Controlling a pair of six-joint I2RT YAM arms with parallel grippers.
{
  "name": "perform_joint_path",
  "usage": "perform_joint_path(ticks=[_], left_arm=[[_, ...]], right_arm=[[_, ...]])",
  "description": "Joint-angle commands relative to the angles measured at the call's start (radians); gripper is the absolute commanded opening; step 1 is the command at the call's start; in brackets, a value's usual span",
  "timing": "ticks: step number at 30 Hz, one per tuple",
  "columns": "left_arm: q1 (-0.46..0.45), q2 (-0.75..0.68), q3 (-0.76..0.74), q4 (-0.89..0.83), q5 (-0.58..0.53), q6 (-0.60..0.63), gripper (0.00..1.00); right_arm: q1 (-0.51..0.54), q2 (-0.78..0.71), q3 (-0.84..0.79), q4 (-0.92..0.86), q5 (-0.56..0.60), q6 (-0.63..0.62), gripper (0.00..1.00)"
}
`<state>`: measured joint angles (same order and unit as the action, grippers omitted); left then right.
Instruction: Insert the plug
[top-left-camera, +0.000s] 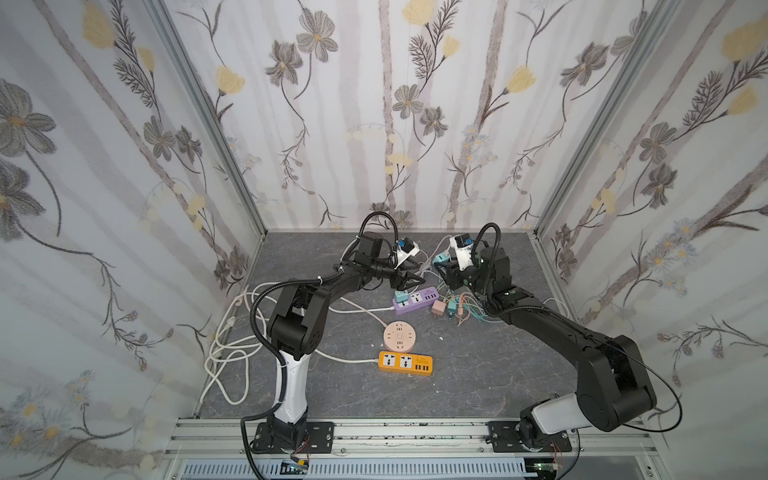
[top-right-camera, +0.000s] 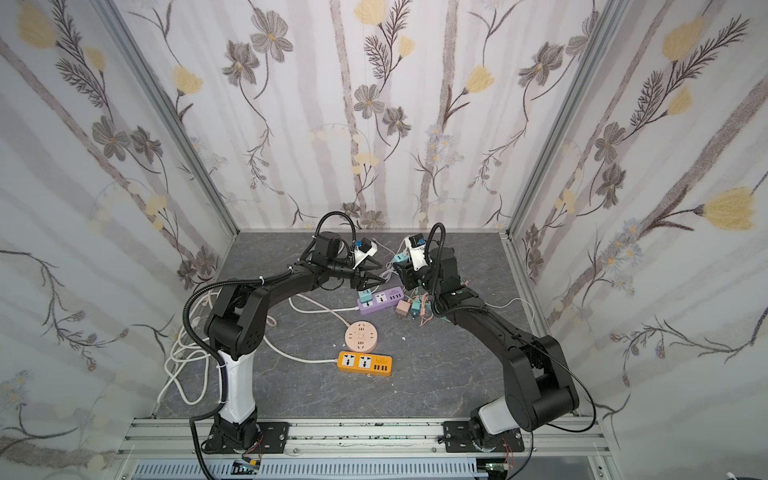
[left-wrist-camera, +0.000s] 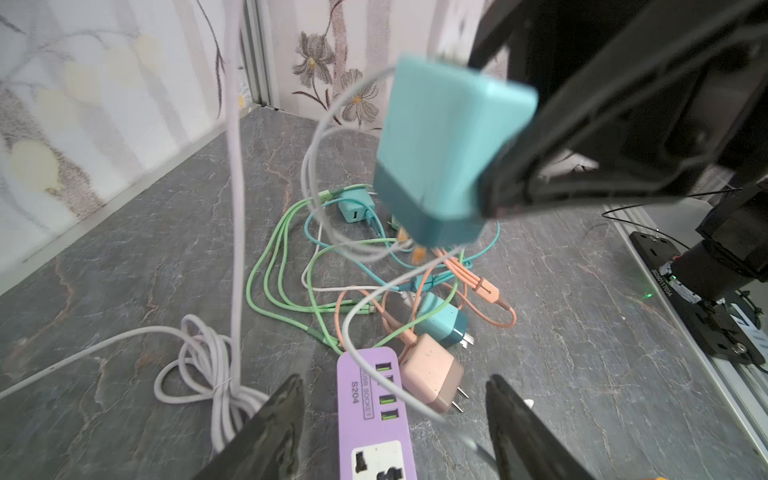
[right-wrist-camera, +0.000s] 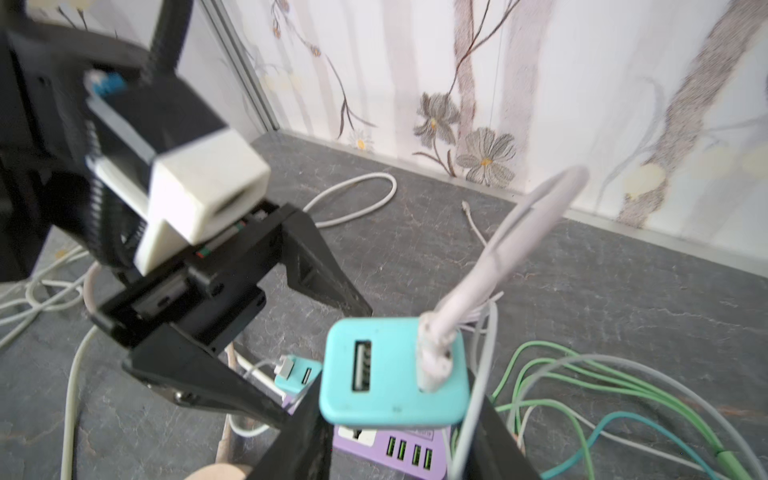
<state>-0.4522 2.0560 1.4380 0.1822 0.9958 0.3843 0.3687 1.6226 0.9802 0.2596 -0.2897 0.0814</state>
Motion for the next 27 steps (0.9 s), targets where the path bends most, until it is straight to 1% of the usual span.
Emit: perform_joint_path(ticks=[1,3,4,5,7,10,11,12,14,16,17,19,21,23,25,27], left_arm=[[-0.018,-0.004,0.009,0.049,-0.040,0.004,0.68],[-0.036,0.009,0.051,0.058,-0.079,0.004,0.59],[-0.046,0.020,0.063,0.053,-0.099,0.000,0.53],[-0.056,0.033,0.079,0.040,-0.108,0.000,0.49],[-0.070,0.049,0.105,0.010,-0.131,0.004,0.48],[-0.081,0.052,0.120,0.016,-0.144,-0.001,0.50],[-0.082,0.051,0.125,0.016,-0.146,-0.001,0.48],[-0.083,0.052,0.129,0.015,-0.149,-0.002,0.42],[-0.080,0.055,0.132,0.014,-0.155,-0.001,0.16],[-0.076,0.056,0.119,0.024,-0.168,-0.001,0.02],[-0.072,0.053,0.105,0.036,-0.186,-0.009,0.00],[-0.060,0.037,0.063,0.090,-0.224,-0.046,0.00],[-0.044,0.010,-0.012,0.187,-0.270,-0.107,0.00],[-0.027,-0.020,-0.099,0.304,-0.351,-0.173,0.00],[-0.017,-0.045,-0.165,0.368,-0.423,-0.206,0.00],[-0.013,-0.065,-0.212,0.395,-0.491,-0.223,0.00]], right_arm=[[-0.036,-0.007,0.060,0.010,-0.049,0.093,0.34],[-0.052,0.004,0.093,0.015,-0.069,0.131,0.34],[-0.054,0.011,0.114,0.018,-0.082,0.142,0.34],[-0.057,0.019,0.137,0.021,-0.089,0.152,0.34],[-0.057,0.032,0.187,0.012,-0.102,0.166,0.35],[-0.058,0.050,0.250,-0.002,-0.122,0.177,0.35],[-0.060,0.055,0.268,-0.007,-0.124,0.182,0.35],[-0.062,0.058,0.282,-0.011,-0.126,0.188,0.35],[-0.073,0.063,0.306,-0.011,-0.126,0.198,0.35],[-0.092,0.064,0.326,-0.017,-0.125,0.217,0.36],[-0.106,0.061,0.336,-0.028,-0.122,0.221,0.36],[-0.137,0.054,0.351,-0.063,-0.108,0.217,0.36],[-0.177,0.038,0.351,-0.105,-0.075,0.201,0.36],[-0.244,0.023,0.344,-0.134,-0.057,0.198,0.37],[-0.318,0.015,0.346,-0.165,-0.050,0.199,0.37],[-0.394,0.008,0.352,-0.180,-0.056,0.207,0.36]])
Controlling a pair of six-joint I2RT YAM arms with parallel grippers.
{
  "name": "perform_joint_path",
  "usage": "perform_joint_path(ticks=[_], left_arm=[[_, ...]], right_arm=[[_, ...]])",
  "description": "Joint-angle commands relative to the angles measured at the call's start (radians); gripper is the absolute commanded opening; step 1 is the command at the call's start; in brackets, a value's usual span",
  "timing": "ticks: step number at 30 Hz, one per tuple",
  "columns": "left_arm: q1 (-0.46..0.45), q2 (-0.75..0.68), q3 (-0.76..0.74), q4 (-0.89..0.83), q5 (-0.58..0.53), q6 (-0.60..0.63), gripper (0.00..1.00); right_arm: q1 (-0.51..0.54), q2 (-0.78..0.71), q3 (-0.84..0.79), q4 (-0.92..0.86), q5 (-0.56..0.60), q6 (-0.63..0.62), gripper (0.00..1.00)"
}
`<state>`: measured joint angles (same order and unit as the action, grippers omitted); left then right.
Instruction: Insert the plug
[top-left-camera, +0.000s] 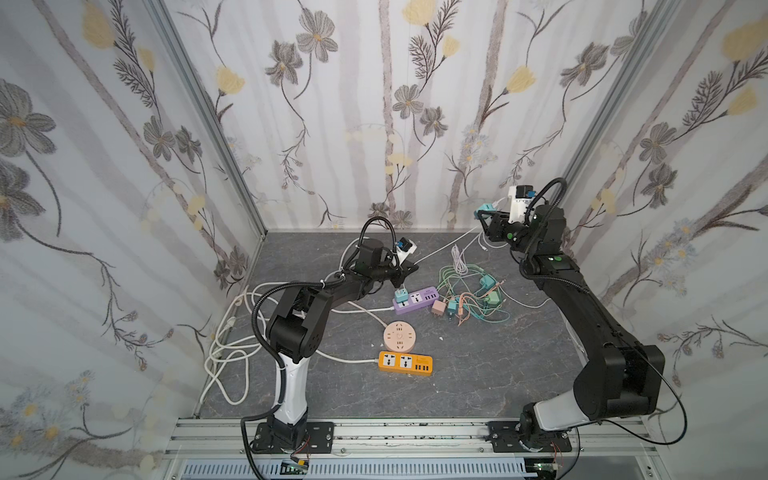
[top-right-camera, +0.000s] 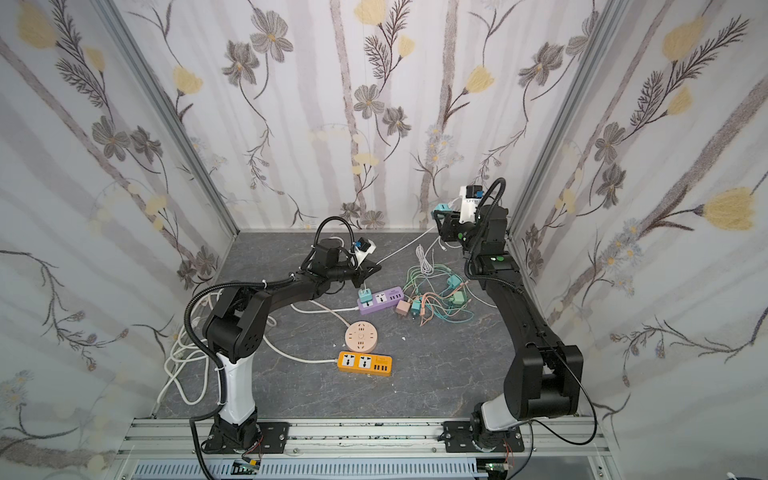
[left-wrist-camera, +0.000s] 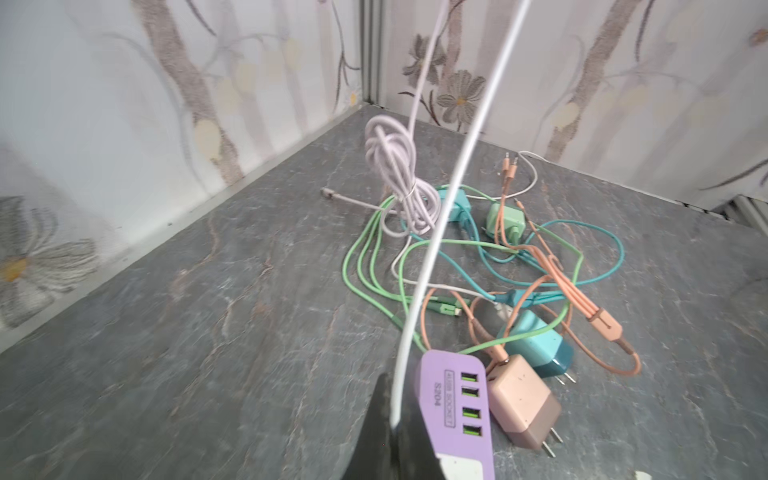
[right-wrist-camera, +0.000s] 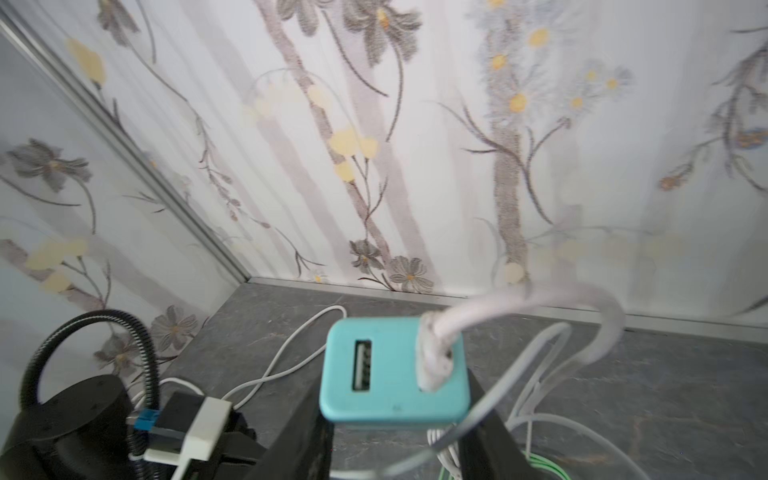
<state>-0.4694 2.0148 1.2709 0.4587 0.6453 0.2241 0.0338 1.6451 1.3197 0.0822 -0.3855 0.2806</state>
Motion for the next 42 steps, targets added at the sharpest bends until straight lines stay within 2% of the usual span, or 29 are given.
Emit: perform_joint_path(ticks=[1,6,9,12,16,21,25,29,35,42], left_arm=[[0.005,-0.032,-0.062,0.123,-0.174,-0.072,0.00],[0.006,-0.048,-0.122,0.174,-0.332,-0.140,0.00],[0.006,-0.047,-0.124,0.181,-0.411,-0.199,0.00],[0.006,-0.041,-0.110,0.180,-0.459,-0.273,0.04],[0.006,-0.043,-0.086,0.150,-0.521,-0.354,0.02],[0.001,-0.067,-0.083,0.041,-0.616,-0.428,0.01],[-0.007,-0.100,-0.148,0.042,-0.676,-0.437,0.01],[-0.007,-0.140,-0.216,0.028,-0.721,-0.461,0.01],[-0.005,-0.177,-0.274,0.021,-0.772,-0.483,0.01],[-0.002,-0.186,-0.280,-0.026,-0.879,-0.553,0.01]], right_arm=[[-0.096,-0.016,0.018,-0.009,0.040,0.013,0.37],[-0.263,0.026,0.112,-0.062,0.017,0.023,0.36],[-0.317,0.079,0.200,-0.102,-0.024,0.020,0.35],[-0.310,0.121,0.268,-0.122,-0.081,0.005,0.35],[-0.270,0.189,0.374,-0.160,-0.105,-0.018,0.34],[-0.237,0.258,0.496,-0.145,-0.085,0.009,0.34],[-0.222,0.304,0.572,-0.158,-0.028,0.008,0.35],[-0.253,0.338,0.645,-0.158,0.049,0.031,0.35],[-0.366,0.354,0.717,-0.146,0.035,0.149,0.35],[-0.374,0.327,0.699,-0.198,-0.008,0.111,0.36]])
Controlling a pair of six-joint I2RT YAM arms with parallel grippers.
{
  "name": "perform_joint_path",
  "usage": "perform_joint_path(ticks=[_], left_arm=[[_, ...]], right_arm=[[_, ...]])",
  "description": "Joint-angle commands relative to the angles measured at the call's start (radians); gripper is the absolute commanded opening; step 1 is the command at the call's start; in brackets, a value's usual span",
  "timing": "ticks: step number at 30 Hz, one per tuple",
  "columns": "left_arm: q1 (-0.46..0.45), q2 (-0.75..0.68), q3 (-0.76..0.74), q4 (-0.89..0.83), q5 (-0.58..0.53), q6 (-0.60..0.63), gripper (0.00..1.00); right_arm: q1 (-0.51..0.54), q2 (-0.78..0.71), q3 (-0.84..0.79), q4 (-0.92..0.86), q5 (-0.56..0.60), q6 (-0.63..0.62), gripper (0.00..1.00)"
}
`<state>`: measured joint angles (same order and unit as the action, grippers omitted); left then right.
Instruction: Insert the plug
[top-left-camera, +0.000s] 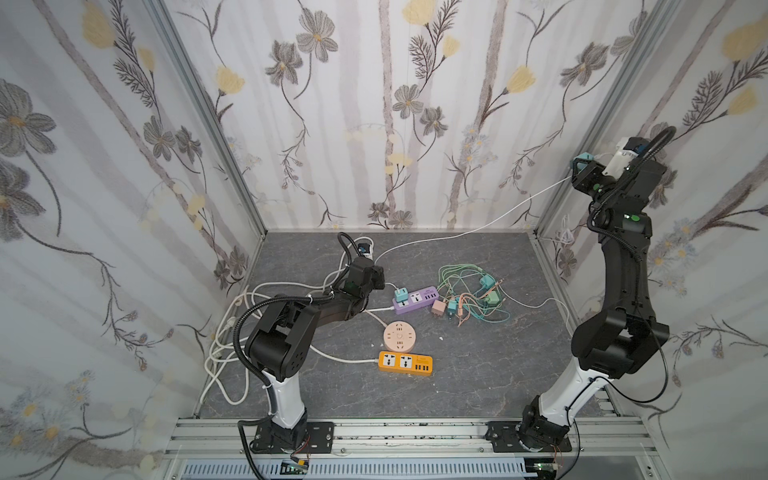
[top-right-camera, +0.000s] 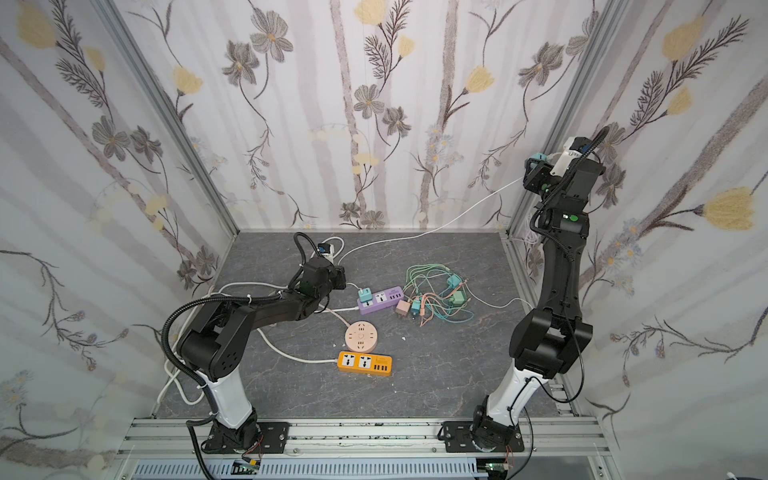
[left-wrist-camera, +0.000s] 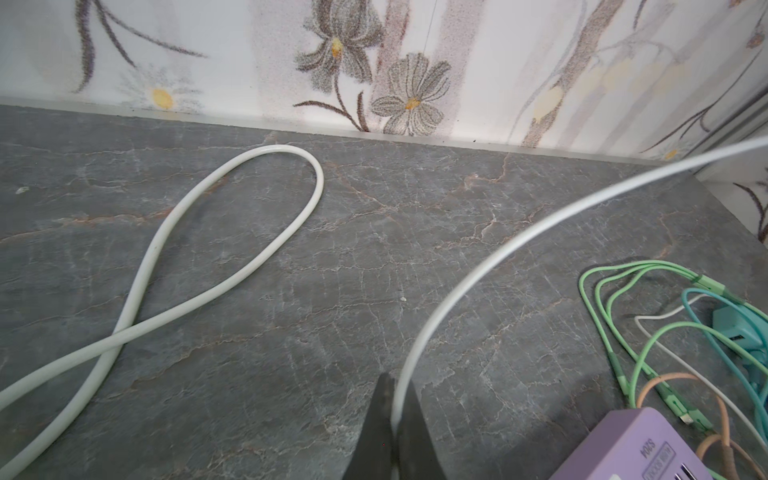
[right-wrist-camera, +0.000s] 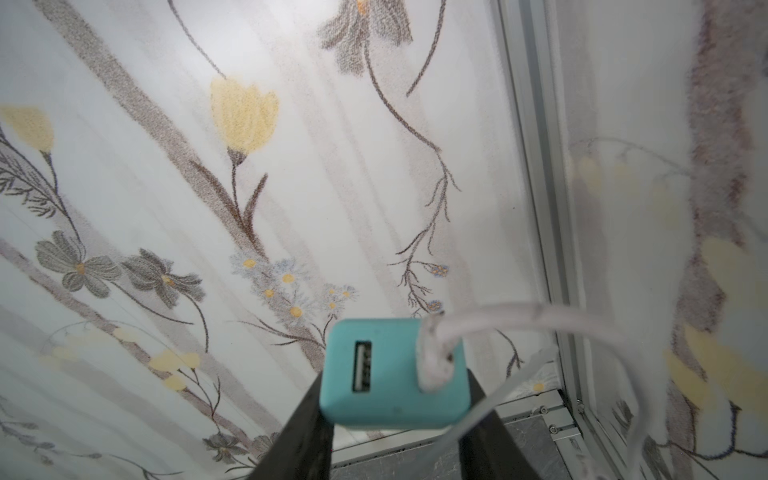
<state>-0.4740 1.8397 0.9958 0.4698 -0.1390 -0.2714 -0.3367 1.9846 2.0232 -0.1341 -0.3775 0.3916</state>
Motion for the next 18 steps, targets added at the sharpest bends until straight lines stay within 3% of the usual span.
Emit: perform_joint_path(ticks=[1,2,4,5,9,11,14,18], left_arm=[[0.003,-0.015,-0.007,-0.045,-0.113,-0.069,0.01],[0.002,-0.021,-0.011,-0.047,-0.122,-0.078,0.04],[0.001,-0.036,-0.024,-0.015,-0.066,-0.044,0.22],[-0.004,-0.048,-0.033,0.021,-0.008,0.007,0.35],[-0.026,-0.114,-0.031,0.106,0.225,0.251,0.69],[-0.028,-0.147,0.004,0.102,0.340,0.337,0.78],[-0.029,-0.162,0.133,0.003,0.565,0.427,0.82],[-0.062,-0.092,0.347,-0.083,0.729,0.415,0.83]], right_arm=[[-0.002,-0.017,-0.012,0.027,-0.022,0.005,0.36],[0.001,-0.024,-0.024,0.043,-0.029,0.014,0.35],[0.013,-0.031,-0.042,0.072,-0.058,0.030,0.35],[0.025,-0.032,-0.043,0.077,-0.084,0.032,0.35],[0.105,-0.040,-0.052,0.060,-0.145,-0.007,0.35],[0.160,-0.051,-0.070,0.051,-0.157,-0.039,0.35],[0.251,-0.071,-0.111,0.047,-0.158,-0.077,0.35],[0.369,-0.095,-0.157,0.052,-0.132,-0.114,0.35]])
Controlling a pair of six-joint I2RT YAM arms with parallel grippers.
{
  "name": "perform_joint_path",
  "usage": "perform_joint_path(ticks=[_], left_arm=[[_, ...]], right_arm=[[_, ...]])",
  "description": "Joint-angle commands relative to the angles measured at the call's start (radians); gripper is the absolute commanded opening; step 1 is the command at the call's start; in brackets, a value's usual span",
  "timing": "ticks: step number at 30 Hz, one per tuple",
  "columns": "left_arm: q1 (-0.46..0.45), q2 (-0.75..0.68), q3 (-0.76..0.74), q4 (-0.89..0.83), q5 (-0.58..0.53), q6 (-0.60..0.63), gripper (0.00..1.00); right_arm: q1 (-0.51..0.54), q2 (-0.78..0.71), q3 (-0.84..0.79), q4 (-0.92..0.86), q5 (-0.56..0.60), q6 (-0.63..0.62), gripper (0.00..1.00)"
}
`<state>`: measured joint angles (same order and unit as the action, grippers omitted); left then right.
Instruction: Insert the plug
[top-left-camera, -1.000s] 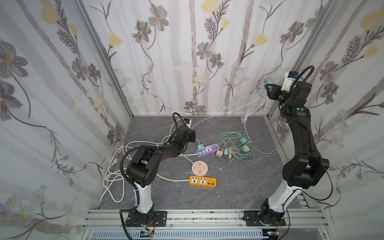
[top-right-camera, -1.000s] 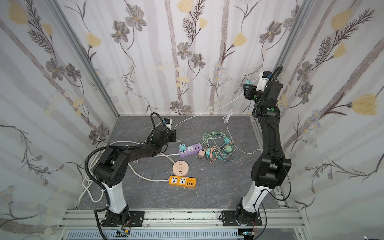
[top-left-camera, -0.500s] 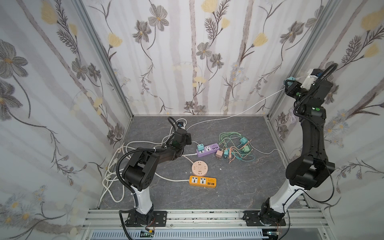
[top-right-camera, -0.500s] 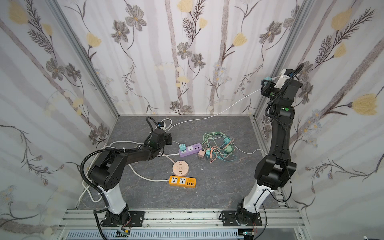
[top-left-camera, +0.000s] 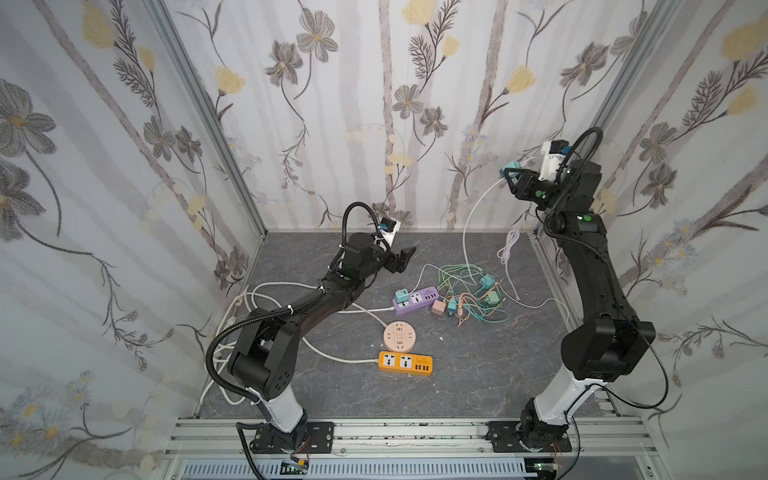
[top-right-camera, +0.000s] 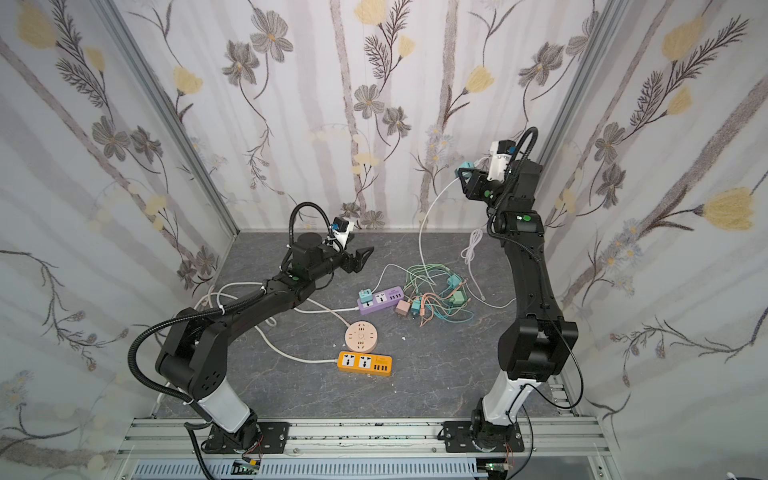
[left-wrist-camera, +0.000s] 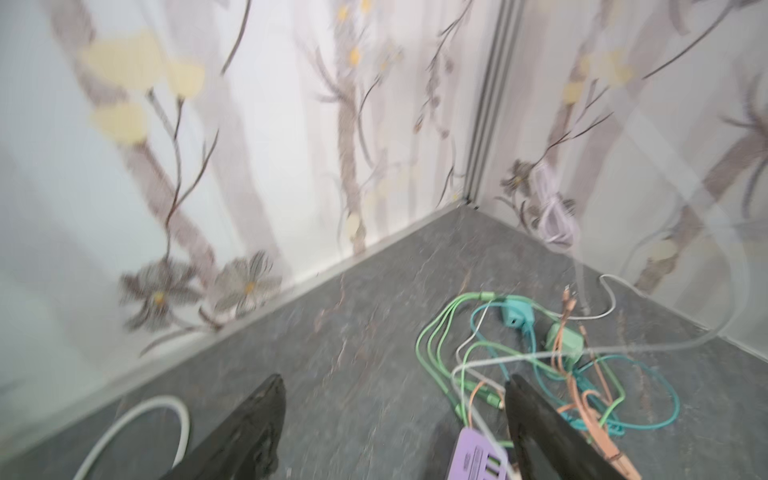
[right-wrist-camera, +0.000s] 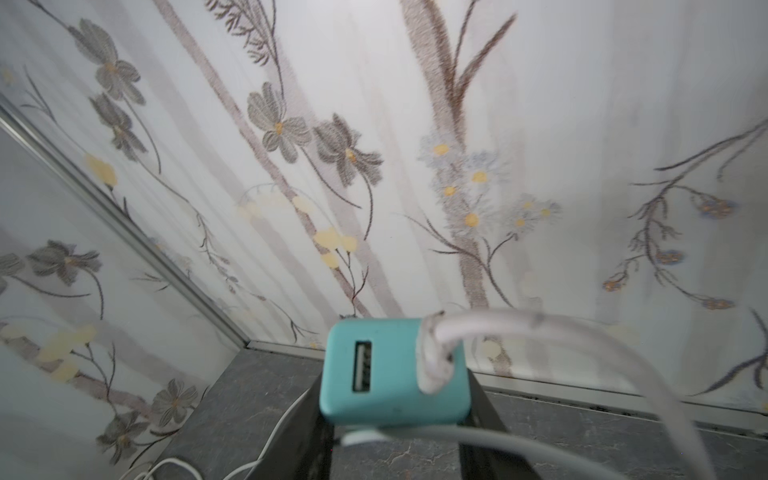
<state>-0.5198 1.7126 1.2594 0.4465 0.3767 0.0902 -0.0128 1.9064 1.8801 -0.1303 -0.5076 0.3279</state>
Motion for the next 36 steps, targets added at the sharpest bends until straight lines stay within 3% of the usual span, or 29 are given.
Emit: perform_joint_path(ticks=[1,5,10,14,20,23,28,30,33,36], left_arm=[[-0.026,0.061,0.133,-0.058,0.239,0.026,0.83],[-0.070,0.153,0.300,-0.073,0.241,-0.025,0.82],[-0.086,0.276,0.473,-0.218,-0.047,-0.022,0.81],[-0.086,0.322,0.492,-0.219,-0.200,-0.005,0.81],[-0.090,0.371,0.506,-0.210,-0.043,-0.068,0.80],[-0.092,0.408,0.528,-0.217,-0.027,-0.104,0.75],[-0.092,0.460,0.566,-0.230,-0.051,-0.128,0.57],[-0.090,0.470,0.578,-0.230,-0.073,-0.121,0.39],[-0.083,0.455,0.558,-0.192,-0.128,-0.110,0.00],[-0.046,0.381,0.445,-0.087,-0.336,-0.126,0.00]], right_arm=[[0.072,-0.020,-0.019,0.049,0.001,-0.059,0.35],[0.149,-0.021,-0.028,0.063,0.009,-0.070,0.35],[0.184,-0.024,-0.028,0.084,-0.001,-0.066,0.35],[0.185,-0.040,-0.037,0.096,-0.009,-0.060,0.35],[0.186,-0.064,-0.050,0.103,-0.019,-0.059,0.35],[0.186,-0.070,-0.056,0.108,-0.023,-0.056,0.35],[0.185,-0.089,-0.071,0.124,-0.026,-0.050,0.35],[0.184,-0.098,-0.080,0.130,-0.028,-0.050,0.36],[0.180,-0.114,-0.100,0.132,-0.018,-0.062,0.36],[0.151,-0.138,-0.139,0.146,0.004,-0.058,0.36]])
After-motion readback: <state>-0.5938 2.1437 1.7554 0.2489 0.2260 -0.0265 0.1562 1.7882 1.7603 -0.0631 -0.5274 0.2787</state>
